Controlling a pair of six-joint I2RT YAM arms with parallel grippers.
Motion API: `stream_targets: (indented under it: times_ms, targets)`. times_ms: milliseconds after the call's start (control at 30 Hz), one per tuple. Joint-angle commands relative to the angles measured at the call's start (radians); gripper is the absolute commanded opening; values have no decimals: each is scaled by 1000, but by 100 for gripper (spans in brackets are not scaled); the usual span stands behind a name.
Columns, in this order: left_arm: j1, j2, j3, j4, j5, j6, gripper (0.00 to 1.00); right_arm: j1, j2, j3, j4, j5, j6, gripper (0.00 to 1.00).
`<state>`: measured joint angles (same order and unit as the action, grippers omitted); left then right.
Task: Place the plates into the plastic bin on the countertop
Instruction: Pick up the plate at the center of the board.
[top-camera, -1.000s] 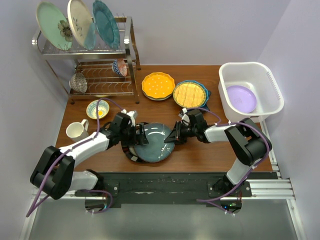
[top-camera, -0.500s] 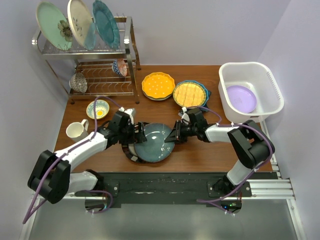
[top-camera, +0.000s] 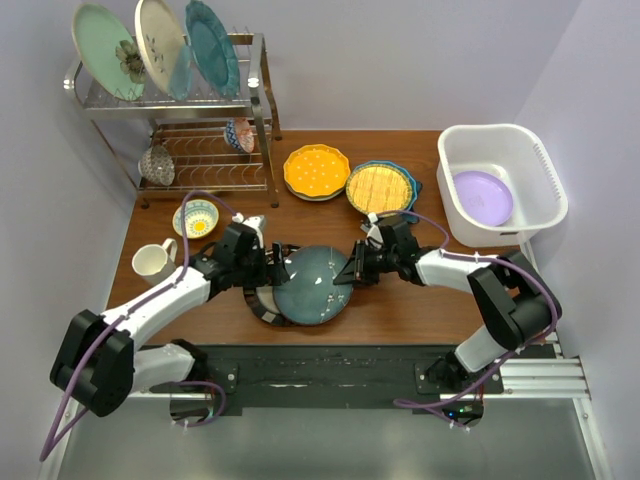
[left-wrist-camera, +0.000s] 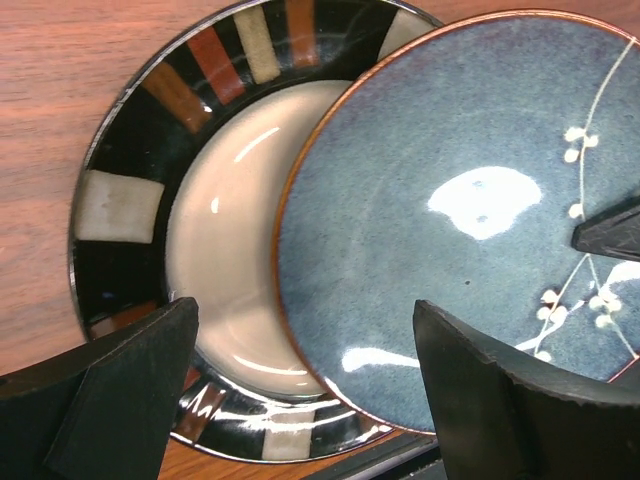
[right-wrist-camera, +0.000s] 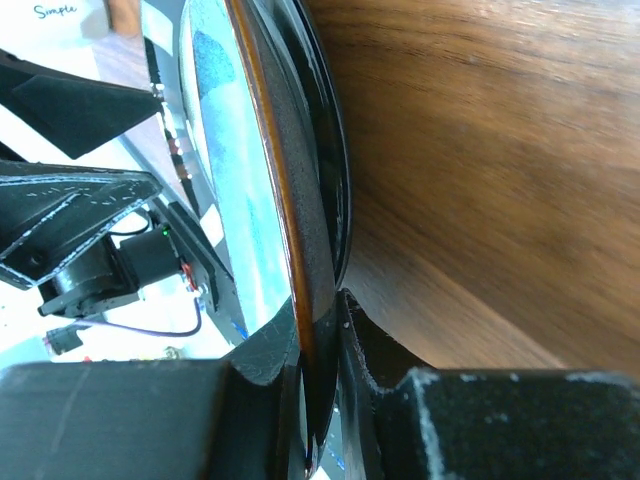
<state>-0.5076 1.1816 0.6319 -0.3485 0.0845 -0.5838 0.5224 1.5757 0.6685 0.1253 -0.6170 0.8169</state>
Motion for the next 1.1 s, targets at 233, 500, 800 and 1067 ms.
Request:
stream_targets:
  times_ms: [233, 500, 800, 1067]
  targets:
    - [-6, -77, 52, -43, -63, -17, 94, -12, -134, 83, -98, 33, -36, 0]
    - [-6, -168, 12, -55, -60, -57, 94, -30, -194, 155, -208, 75, -70, 0]
    - [-6, -200, -26, 49, -57, -79, 95, -81, -224, 292, -296, 77, -90, 0]
    - [-6, -240, 11, 11, -66, -42, 95, -81, -238, 326, -262, 112, -39, 0]
